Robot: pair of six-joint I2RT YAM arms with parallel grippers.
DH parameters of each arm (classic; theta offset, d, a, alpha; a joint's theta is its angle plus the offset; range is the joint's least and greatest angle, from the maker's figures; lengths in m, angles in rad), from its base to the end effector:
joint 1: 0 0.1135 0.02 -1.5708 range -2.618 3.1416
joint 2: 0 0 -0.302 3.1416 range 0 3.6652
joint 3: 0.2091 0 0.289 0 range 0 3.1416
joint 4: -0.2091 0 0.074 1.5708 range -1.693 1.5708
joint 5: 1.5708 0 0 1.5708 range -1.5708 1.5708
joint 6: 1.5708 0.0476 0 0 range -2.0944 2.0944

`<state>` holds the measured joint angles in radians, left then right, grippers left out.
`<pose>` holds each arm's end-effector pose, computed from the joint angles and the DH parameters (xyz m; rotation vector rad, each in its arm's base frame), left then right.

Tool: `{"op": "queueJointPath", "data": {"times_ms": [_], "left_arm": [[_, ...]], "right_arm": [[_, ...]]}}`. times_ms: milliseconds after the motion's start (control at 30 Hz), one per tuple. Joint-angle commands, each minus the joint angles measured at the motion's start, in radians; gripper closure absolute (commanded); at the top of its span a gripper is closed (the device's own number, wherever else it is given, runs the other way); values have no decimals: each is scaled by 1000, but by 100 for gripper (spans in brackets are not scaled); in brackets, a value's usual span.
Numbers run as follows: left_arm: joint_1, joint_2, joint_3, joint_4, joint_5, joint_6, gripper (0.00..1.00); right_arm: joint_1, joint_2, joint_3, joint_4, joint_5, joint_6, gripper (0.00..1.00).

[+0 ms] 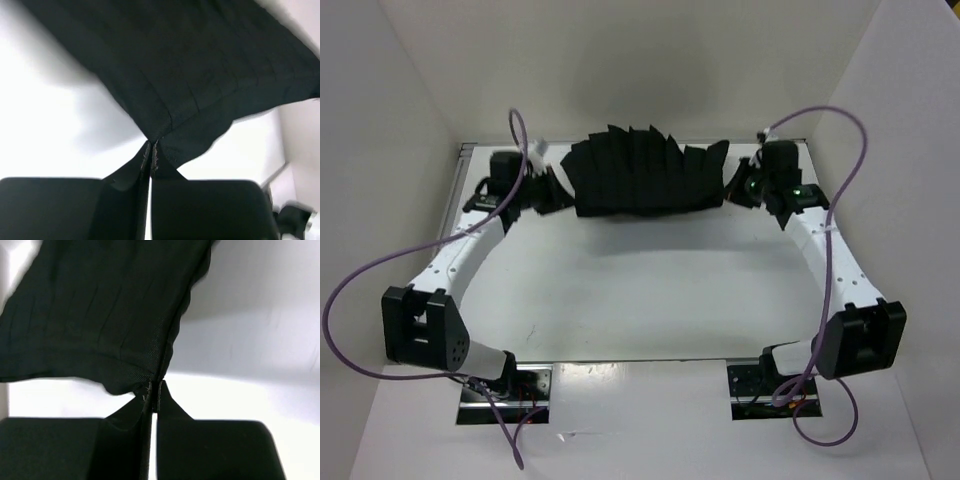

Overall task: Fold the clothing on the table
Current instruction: Flatten the skirt out, then fold the skirt

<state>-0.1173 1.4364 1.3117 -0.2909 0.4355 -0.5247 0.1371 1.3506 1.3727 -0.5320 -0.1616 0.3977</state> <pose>0.3698 -0.0638 0.3898 -0.1236 2.0408 -0.8410 0.3367 0.0542 0.4154 0.1747 2.1039 0.4915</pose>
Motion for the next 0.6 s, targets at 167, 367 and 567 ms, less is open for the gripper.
{"op": "queueJointPath", "data": {"times_ms": [167, 367, 567], "left_arm": [[-82, -227, -459, -166, -14, -135, 100], [-91, -406, -470, -353, -32, -164, 100], [-91, -273, -416, -268, -82, -164, 100]], "right_arm": [[171, -197, -349, -362, -122, 240, 100], [231, -314, -428, -505, -220, 366, 100], [194, -209, -310, -496, -1, 345, 100]]}}
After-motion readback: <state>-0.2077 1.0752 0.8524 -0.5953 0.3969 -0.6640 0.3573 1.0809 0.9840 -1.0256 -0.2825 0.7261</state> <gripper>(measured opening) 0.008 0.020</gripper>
